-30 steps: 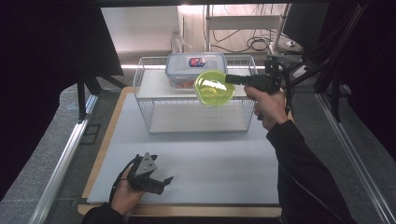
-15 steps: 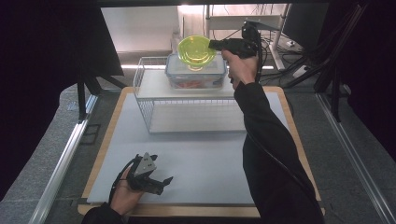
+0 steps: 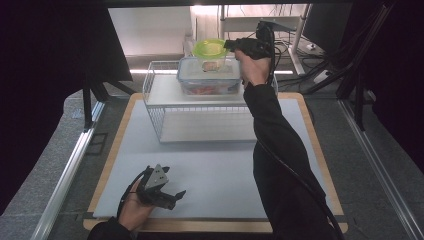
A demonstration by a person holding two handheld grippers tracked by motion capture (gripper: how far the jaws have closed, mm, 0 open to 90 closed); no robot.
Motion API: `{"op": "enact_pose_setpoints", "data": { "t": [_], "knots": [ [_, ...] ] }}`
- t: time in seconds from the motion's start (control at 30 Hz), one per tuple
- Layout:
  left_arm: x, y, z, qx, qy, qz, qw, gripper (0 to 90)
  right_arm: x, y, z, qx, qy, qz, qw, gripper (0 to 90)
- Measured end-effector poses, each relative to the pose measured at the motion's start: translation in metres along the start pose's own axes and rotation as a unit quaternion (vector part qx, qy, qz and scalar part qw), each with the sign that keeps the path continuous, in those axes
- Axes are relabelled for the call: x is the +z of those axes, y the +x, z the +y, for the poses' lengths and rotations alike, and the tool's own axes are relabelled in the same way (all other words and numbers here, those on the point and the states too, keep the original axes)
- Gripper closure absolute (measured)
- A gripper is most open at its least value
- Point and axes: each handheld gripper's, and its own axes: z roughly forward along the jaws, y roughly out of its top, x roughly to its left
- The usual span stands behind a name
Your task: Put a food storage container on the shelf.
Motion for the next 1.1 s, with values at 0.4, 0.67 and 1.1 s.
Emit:
{"op": "enact_pose_setpoints", "data": {
  "t": [0.4,0.67,1.1],
  "knots": [
    [0.000,0.000,-0.001,0.001,0.002,0.001,1.0000,4.3,-0.008,0.000,-0.001,-0.040,-0.002,0.005,0.9992,56.8],
    [0.000,0.000,0.000,0.001,0.002,0.004,1.0000,4.1,-0.041,-0.001,-0.019,-0.155,0.010,0.020,0.9876,36.9],
    [0.000,0.000,0.001,-0.005,-0.001,0.003,1.0000,3.5,-0.100,-0.031,-0.110,-0.286,0.049,0.002,0.9568,17.3]
  ]
}}
